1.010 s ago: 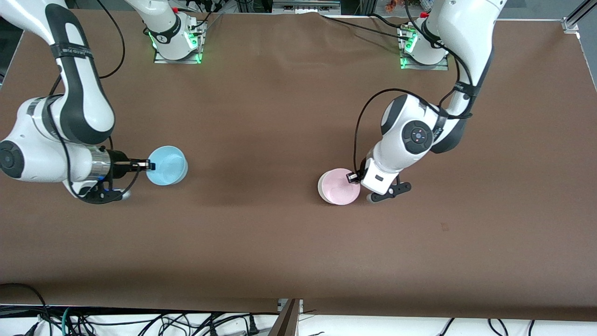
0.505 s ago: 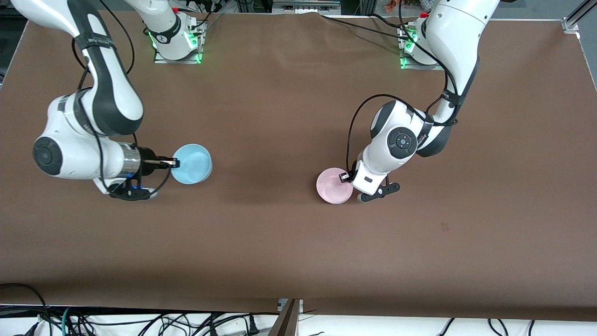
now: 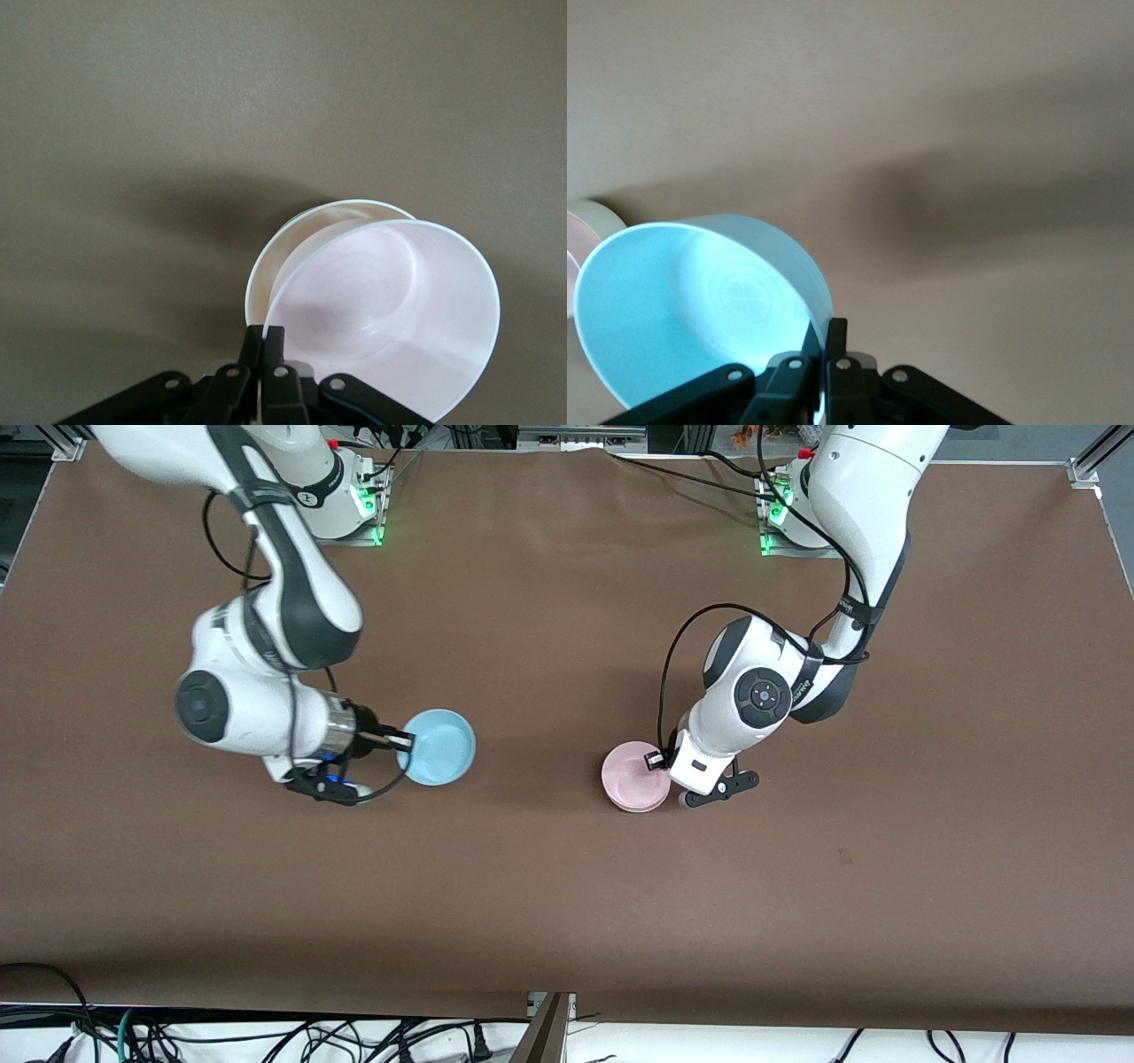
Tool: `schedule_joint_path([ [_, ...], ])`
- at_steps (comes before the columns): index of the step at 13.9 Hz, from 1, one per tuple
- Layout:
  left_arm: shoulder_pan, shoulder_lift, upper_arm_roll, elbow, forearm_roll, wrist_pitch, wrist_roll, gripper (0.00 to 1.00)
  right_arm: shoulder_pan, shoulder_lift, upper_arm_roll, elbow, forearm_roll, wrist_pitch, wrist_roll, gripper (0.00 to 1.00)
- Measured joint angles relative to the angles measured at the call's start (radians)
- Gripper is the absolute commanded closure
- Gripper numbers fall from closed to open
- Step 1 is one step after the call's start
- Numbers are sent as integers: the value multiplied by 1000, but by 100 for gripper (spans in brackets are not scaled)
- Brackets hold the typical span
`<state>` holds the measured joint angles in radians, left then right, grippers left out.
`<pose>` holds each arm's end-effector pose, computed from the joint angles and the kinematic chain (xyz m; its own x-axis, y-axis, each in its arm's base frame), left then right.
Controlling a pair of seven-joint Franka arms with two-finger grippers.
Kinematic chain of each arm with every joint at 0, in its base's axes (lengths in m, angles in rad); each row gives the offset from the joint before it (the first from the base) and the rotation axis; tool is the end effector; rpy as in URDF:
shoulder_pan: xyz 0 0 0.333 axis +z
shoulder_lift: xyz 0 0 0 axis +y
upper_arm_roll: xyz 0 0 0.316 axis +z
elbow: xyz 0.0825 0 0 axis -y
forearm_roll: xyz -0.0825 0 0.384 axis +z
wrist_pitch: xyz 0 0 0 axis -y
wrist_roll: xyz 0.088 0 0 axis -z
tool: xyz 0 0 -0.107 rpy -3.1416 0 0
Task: Stack pink and blue bowls on white bowl
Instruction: 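Lower the blue bowl onto the pink bowl while the left gripper withdraws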
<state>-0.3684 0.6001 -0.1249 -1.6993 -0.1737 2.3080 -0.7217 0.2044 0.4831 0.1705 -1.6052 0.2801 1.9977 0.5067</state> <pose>0.5992 -0.3161 0.2500 0.9286 0.3462 -0.1337 0.3641 -0.9198 0.1466 0.6258 0.2492 0.3491 0.9397 -0.2362 -0.2472 -0.2927 -0.9295 -0.2243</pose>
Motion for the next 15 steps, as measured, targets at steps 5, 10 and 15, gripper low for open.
schedule_joint_path([
  [5, -1, 22, 0, -3, 0, 1, 0, 100, 89, 59, 0, 66, 0, 69, 174, 100],
  [10, 1, 50, 0, 1, 0, 45, -1, 81, 155, 112, 0, 112, 0, 183, 319, 100],
  [15, 3, 51, 6, 6, -5, 49, -2, 50, 227, 161, 0, 129, 0, 306, 421, 100],
])
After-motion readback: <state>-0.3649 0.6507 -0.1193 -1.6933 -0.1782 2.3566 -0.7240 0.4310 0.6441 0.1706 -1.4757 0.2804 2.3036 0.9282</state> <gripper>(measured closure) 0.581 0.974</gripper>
